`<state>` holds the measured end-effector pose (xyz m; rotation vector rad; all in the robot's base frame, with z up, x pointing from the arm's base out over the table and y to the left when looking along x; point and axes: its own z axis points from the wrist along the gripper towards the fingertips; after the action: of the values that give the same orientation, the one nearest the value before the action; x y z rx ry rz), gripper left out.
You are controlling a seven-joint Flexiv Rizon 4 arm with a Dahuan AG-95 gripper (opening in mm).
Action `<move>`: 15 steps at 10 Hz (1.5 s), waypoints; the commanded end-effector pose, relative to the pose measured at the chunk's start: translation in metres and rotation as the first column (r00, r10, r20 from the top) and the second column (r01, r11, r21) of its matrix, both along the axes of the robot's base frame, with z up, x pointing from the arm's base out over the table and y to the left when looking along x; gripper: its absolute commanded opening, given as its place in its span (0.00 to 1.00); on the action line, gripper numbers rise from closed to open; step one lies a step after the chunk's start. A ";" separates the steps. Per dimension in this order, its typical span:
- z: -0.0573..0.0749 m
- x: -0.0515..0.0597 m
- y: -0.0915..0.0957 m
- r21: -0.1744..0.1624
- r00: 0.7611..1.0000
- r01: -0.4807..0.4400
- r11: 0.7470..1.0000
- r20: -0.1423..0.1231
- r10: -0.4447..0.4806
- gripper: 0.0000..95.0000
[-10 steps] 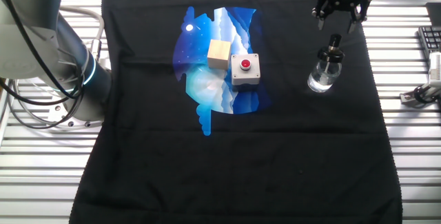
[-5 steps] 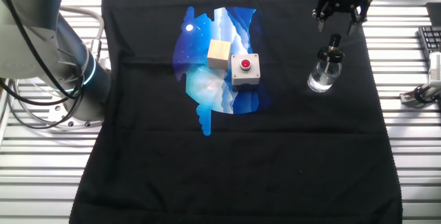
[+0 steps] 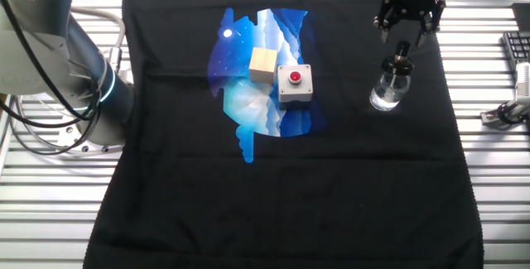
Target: Screw the lid onto the jar
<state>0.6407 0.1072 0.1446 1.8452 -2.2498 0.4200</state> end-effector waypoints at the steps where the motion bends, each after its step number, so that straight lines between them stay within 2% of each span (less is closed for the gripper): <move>1: -0.001 0.001 -0.001 -0.009 1.000 -0.001 1.000 -0.002 0.001 0.60; 7: -0.006 0.003 -0.002 -0.036 1.000 -0.006 0.999 -0.001 0.006 0.60; 15: -0.010 0.004 -0.004 -0.055 1.000 -0.016 0.998 0.007 0.016 0.60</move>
<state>0.6447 0.1038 0.1344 1.8388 -2.2064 0.4869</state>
